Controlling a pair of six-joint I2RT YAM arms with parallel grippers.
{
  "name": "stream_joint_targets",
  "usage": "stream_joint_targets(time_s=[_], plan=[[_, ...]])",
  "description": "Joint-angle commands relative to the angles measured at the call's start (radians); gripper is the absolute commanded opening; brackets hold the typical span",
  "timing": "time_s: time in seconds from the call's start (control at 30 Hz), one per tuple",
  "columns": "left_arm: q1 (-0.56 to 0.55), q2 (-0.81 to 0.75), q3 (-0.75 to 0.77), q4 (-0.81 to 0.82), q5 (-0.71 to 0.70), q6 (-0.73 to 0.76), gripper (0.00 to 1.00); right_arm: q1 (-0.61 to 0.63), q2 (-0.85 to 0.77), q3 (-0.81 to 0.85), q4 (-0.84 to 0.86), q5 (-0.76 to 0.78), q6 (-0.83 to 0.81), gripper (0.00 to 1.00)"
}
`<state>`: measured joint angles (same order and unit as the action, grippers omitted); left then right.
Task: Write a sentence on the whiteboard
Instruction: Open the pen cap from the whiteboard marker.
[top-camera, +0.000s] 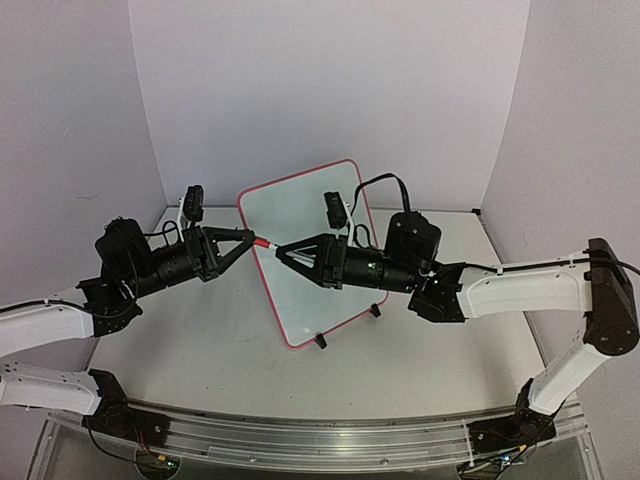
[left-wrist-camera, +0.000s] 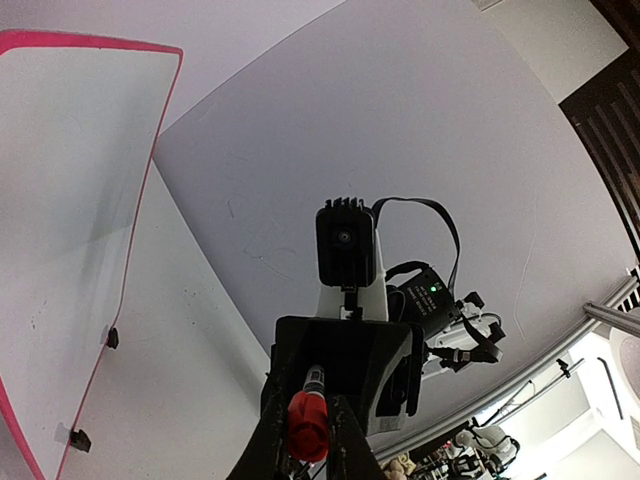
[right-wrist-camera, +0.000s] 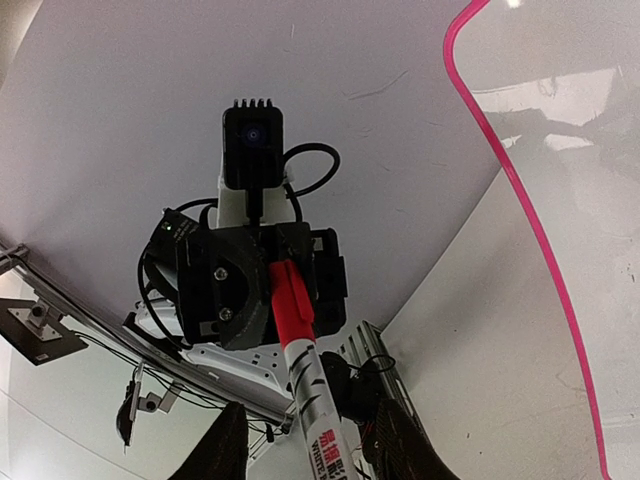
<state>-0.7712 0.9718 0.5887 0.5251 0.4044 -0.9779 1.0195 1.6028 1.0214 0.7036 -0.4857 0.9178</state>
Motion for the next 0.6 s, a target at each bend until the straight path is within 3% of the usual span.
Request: stream_joint_targets(time_s=[0.0,0.57], plan=[[-0.008,0.012,0.029,-0.005,0.045,-0.006,0.0,0.012,-0.008,0.043,0.065,0.004,-0.005,0.4],[-0.008,-0.038,-0.017,-0.009,0.033,-0.037,0.0,0.011,-0.024,0.021,0.091,0.037,0.001,0.34]])
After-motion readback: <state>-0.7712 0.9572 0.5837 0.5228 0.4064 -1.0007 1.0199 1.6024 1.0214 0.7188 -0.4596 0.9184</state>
